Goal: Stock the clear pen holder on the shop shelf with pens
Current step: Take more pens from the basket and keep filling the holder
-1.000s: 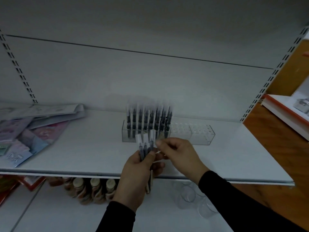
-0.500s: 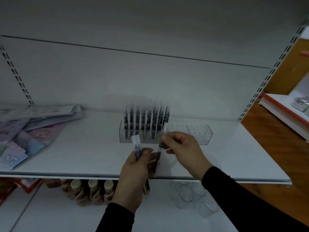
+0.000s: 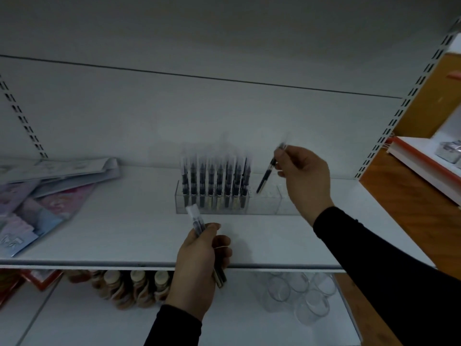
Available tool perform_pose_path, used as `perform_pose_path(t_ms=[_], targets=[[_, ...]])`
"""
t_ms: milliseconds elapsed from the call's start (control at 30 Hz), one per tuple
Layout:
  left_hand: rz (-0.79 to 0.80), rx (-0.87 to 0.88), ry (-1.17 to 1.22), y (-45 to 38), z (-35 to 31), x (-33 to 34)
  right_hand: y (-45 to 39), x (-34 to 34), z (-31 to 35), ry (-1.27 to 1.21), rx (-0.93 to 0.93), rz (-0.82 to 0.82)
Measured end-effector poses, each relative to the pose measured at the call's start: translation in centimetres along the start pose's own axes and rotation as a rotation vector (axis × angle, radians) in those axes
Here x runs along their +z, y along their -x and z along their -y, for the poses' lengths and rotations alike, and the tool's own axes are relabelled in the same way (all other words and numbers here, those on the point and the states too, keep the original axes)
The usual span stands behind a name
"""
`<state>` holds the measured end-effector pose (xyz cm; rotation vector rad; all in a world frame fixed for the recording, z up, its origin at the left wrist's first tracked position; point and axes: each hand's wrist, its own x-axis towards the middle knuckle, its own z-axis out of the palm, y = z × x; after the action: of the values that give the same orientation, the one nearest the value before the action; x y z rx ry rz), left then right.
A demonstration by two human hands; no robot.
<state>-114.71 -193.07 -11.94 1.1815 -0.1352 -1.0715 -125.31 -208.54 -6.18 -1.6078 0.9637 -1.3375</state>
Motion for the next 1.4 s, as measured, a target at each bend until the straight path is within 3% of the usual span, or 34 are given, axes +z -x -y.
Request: perform_pose_path(t_ms=[267,667,1067,1400], targets=[[0.004,-0.045,0.079,-0.5,0.0,0.0,-1.9,1.4,-1.2,0.076,-0.019,0.044],[0.023,0.026,0.044,-0.7,0.5,-0.1,-1.8,2.1,-2.8,0.276,-0.002,0.138],[0.014,0.045,-0.001,-0.9,0.6,-0.4,-1.7,2.4,-2.5,0.399,-0.113,0.184],[0.041,0.069,-0.004,-0.8,0.6,-0.4,-1.0,2.1,-3.0,0.499,-0.025,0.245]])
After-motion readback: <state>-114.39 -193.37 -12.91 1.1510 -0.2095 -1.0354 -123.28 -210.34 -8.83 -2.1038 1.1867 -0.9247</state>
